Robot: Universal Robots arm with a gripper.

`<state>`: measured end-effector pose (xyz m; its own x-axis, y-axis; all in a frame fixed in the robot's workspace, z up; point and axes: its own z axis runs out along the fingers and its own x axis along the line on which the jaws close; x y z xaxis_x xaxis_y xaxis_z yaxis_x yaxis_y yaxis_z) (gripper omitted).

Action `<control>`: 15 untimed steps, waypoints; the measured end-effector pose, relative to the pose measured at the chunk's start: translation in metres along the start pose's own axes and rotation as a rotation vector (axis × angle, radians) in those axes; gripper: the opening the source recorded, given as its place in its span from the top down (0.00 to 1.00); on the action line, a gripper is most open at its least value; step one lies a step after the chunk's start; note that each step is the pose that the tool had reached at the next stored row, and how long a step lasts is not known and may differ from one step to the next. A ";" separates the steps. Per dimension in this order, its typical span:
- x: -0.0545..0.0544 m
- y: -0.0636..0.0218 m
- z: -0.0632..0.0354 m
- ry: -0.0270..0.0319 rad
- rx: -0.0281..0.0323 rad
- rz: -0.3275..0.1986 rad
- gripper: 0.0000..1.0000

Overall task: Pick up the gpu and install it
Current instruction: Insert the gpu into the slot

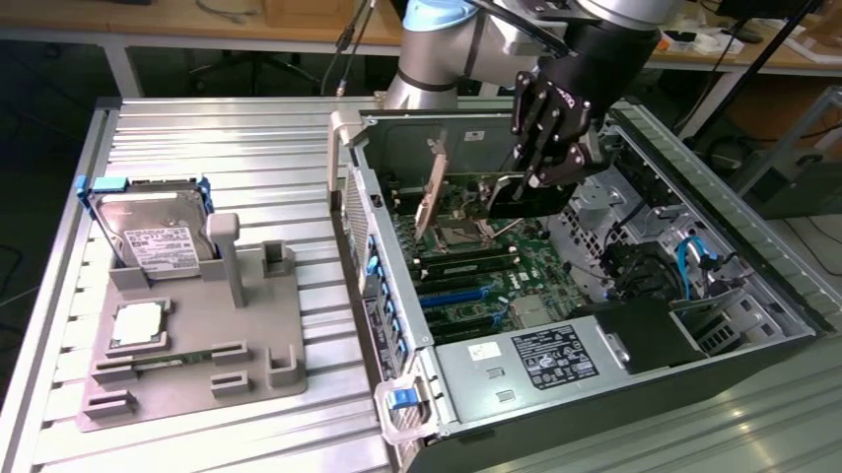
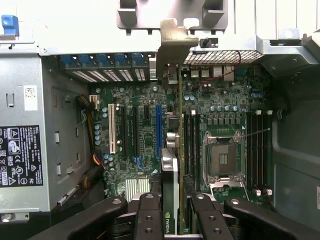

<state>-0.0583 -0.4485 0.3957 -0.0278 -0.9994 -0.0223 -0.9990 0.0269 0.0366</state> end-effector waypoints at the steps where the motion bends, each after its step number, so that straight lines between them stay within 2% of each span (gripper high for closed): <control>1: 0.000 0.0000 0.0001 -0.0003 0.0000 0.000 0.73; 15: 0.000 -0.0010 0.0120 -0.0028 0.0008 0.000 0.73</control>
<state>-0.0578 -0.4485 0.3837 -0.0277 -0.9993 -0.0251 -0.9990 0.0268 0.0358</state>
